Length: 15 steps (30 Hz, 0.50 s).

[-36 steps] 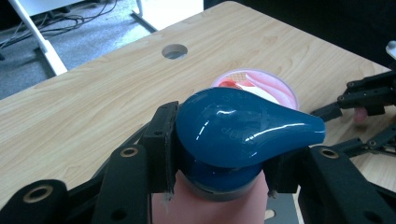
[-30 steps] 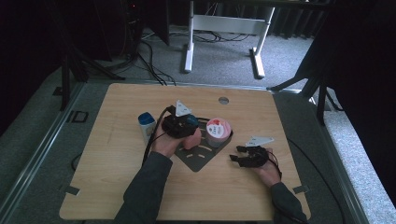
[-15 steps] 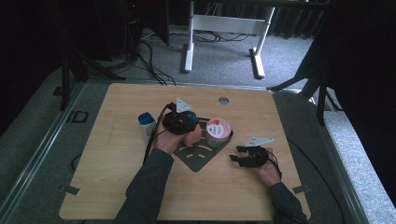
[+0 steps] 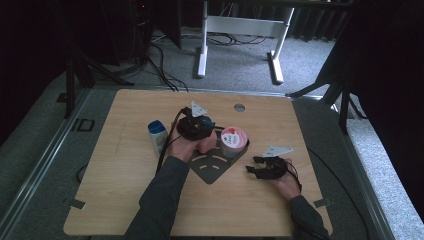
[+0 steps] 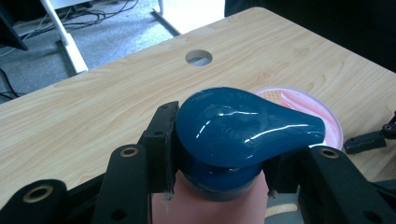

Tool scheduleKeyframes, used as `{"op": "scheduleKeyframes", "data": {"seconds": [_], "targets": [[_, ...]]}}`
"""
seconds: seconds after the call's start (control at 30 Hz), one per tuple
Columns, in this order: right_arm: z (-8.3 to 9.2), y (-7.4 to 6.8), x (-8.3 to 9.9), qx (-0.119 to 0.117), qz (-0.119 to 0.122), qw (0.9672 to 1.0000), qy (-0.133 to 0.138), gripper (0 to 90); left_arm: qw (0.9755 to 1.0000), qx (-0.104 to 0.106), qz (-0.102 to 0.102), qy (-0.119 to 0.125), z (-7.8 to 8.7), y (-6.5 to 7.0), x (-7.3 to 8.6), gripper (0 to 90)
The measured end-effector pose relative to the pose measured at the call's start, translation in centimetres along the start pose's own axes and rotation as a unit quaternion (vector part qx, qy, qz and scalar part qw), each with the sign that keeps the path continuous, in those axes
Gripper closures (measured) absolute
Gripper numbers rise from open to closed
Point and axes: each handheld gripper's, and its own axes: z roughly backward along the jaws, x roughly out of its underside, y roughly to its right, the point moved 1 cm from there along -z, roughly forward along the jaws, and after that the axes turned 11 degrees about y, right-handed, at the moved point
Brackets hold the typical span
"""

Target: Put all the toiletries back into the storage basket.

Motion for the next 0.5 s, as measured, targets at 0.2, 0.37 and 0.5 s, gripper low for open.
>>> {"op": "scheduleKeyframes", "data": {"seconds": [0.2, 0.37, 0.5], "targets": [[0.0, -0.1, 0.0, 0.003, 0.004, 1.0, -0.001, 43.6, 1.0, -0.005, 0.0, -0.001, -0.7, 0.0, 0.0, 53.1], [0.0, -0.1, 0.0, 0.004, 0.007, 1.0, -0.002, 43.4, 1.0, -0.005, 0.001, -0.003, -1.2, 0.1, 0.1, 53.1], [0.0, -0.2, 0.0, 0.005, 0.007, 1.0, -0.002, 43.4, 0.9999, -0.008, 0.001, -0.007, -1.8, 0.0, 0.2, 53.1]]}}
